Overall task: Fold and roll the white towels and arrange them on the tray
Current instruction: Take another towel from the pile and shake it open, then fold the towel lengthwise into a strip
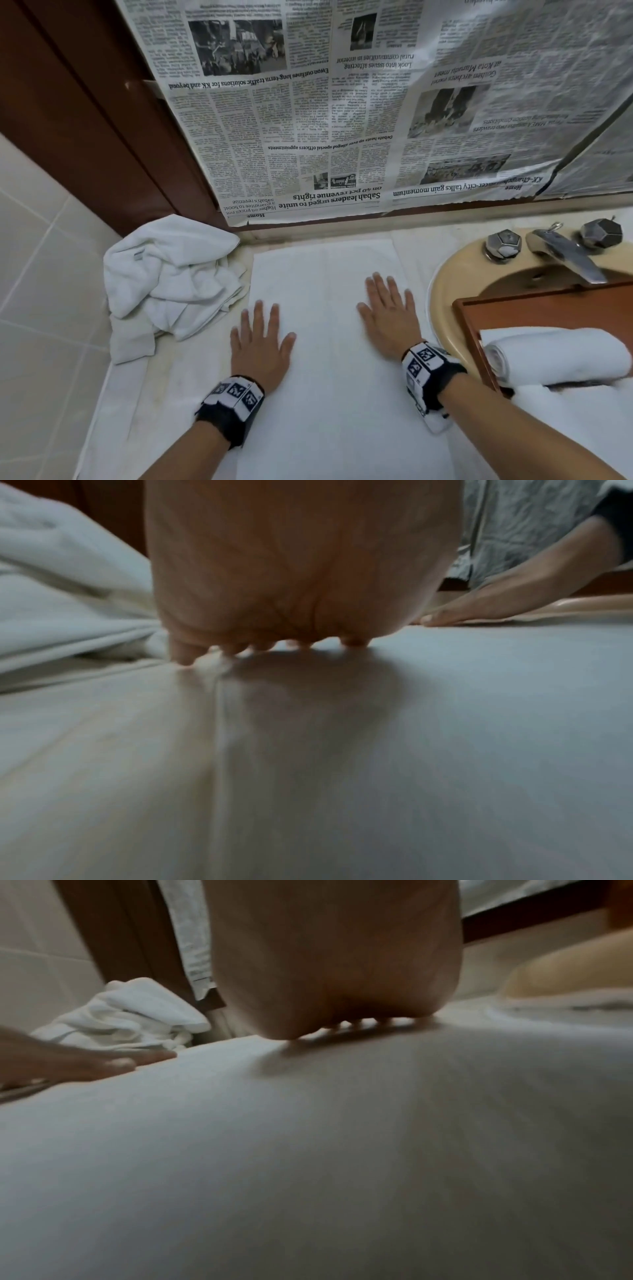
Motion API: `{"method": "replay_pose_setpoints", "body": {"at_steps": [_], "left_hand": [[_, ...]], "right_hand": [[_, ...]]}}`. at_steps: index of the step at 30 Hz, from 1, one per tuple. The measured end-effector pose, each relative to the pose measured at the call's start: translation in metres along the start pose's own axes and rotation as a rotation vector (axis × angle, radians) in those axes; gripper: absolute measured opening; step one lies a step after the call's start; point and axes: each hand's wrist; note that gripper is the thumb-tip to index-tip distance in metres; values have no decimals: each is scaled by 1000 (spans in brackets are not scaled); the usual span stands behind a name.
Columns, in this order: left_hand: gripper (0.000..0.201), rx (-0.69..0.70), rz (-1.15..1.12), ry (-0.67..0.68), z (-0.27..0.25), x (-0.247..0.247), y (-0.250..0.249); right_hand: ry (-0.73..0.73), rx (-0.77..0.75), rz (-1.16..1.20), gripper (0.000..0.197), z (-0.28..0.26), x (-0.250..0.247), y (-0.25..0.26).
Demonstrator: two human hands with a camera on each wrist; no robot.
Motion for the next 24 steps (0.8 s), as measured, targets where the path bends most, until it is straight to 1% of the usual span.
{"method": "replay_pose_setpoints", "body": {"at_steps": [2,4,5,6,8,10,14,16,19,20,21,23,24], "left_hand": [[84,22,-40,-46,11,-7,-12],[79,112,-44,-84,31,-12,-25],[76,138,-34,-77,42,-14,-30],[75,133,-35,-63,52,-15,-32],[69,75,-40,-47,69,-16,-25],[62,22,-13,-45,77,-18,-12],[66,-45,-67,-65,77,-28,11],[70,-62,-74,-83,76,-32,10],[69,-78,-58,-155,79,-40,-8],[66,-48,-35,-176,81,-44,-18],[63,12,-13,-183,84,-47,-29],[58,175,-9,-174,90,-53,-57],[55,247,-33,-160,93,-55,-73]], "right_hand": [[-20,-64,3,62,7,-2,17],[-19,-152,-8,63,16,0,39],[-10,-172,-13,62,21,1,46],[3,-174,-19,59,26,2,50],[6,-143,-28,57,35,0,47],[2,-88,-23,58,38,-4,31],[5,24,-2,62,32,-14,-8],[11,68,18,63,24,-21,-18],[-48,151,75,59,6,-30,-21],[-70,167,94,54,-1,-30,-21],[-87,180,93,48,-8,-30,-21],[-92,212,41,32,-21,-31,-21],[-73,224,15,28,-27,-33,-21]]}}
Point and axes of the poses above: each hand's wrist, its own z-axis towards the middle knuckle, its own x-axis out of the palm, y = z × x, and after that the axes turned 7 degrees about -z, right-handed
